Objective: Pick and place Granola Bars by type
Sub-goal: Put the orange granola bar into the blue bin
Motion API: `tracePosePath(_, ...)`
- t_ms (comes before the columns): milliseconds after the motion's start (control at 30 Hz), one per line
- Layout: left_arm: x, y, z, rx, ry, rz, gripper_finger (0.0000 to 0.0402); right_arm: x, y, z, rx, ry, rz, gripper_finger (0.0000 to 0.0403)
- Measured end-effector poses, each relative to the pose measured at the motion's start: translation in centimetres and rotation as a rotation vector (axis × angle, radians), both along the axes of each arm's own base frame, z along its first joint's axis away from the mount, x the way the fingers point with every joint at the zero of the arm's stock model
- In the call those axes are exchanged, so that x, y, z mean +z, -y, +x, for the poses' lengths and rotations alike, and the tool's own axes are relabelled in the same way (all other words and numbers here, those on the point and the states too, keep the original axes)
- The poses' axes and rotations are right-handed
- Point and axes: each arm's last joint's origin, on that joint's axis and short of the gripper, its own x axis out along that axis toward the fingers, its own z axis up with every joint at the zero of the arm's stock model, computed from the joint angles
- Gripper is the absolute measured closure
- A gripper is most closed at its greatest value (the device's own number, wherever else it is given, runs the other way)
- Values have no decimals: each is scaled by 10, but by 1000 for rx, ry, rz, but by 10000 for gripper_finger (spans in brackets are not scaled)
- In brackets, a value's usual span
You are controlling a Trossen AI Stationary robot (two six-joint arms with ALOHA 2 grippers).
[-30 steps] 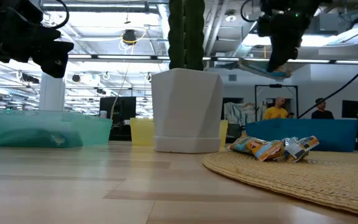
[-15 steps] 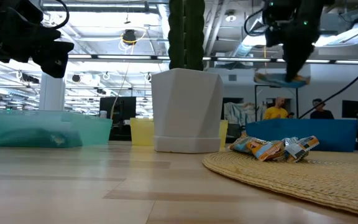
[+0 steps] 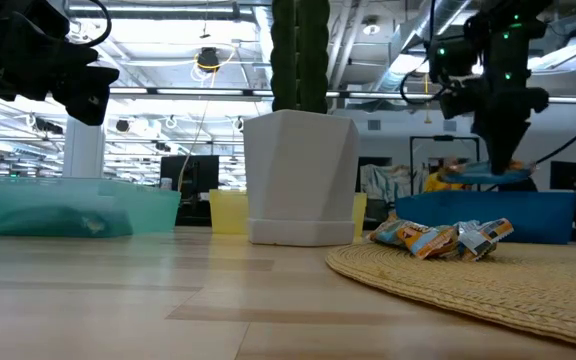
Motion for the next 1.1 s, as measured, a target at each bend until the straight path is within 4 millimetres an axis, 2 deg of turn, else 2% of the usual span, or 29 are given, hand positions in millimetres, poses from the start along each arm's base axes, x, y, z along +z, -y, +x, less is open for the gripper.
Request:
tracePosePath(300, 0, 0, 0, 0, 0, 0, 257, -37, -2, -2, 2, -52, 32, 391)
tracePosePath(633, 0, 0, 0, 0, 0, 0, 257, -62, 9, 15, -1, -100, 61, 373)
tracePosePath(933, 0, 0, 0, 0, 0, 0, 257, -66, 10, 17, -32, -112, 75, 317)
tracePosePath(1100, 0, 0, 0, 0, 0, 0, 257, -62, 8, 15, -33, -97, 66, 283)
